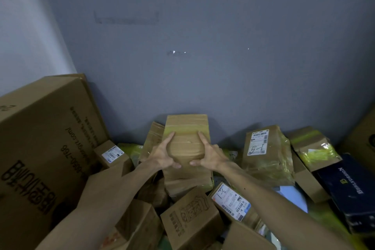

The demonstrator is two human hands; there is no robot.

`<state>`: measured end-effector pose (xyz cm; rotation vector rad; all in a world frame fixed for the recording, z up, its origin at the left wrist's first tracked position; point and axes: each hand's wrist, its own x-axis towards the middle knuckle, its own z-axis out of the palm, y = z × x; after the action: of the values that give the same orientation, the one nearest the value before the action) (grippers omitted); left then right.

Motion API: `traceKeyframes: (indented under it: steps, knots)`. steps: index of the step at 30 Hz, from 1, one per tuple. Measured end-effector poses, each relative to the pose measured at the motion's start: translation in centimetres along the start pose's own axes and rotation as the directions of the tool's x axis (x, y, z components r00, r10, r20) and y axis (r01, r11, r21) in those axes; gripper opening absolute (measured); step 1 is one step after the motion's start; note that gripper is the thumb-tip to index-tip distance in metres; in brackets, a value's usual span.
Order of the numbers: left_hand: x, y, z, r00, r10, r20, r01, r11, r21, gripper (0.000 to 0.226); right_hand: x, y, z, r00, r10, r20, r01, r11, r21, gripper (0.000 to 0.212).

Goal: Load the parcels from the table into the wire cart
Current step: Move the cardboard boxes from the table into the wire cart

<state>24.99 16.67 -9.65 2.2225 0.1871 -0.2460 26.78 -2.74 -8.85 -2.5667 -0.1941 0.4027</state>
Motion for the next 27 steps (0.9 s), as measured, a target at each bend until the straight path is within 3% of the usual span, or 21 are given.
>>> traceKeyframes:
  steps: [18, 27]
  knots:
    - [-4.2, 2.8, -2.1, 0.990, 0.067, -0.126, -0.062, 0.997, 0.039, 0.129, -3.6, -1.5, -2.1, 0.988, -0.116, -0.103, 0.120, 0.992, 0.034, 0.120]
    - [-8.4, 4.8, -5.3, 0.966, 0.243, -0.089, -0.233, 0.967, 0.106, 0.130, -10.0, -4.5, -3.3, 0.955, -0.071, -0.289, 0.075, 0.997, 0.004, 0.118]
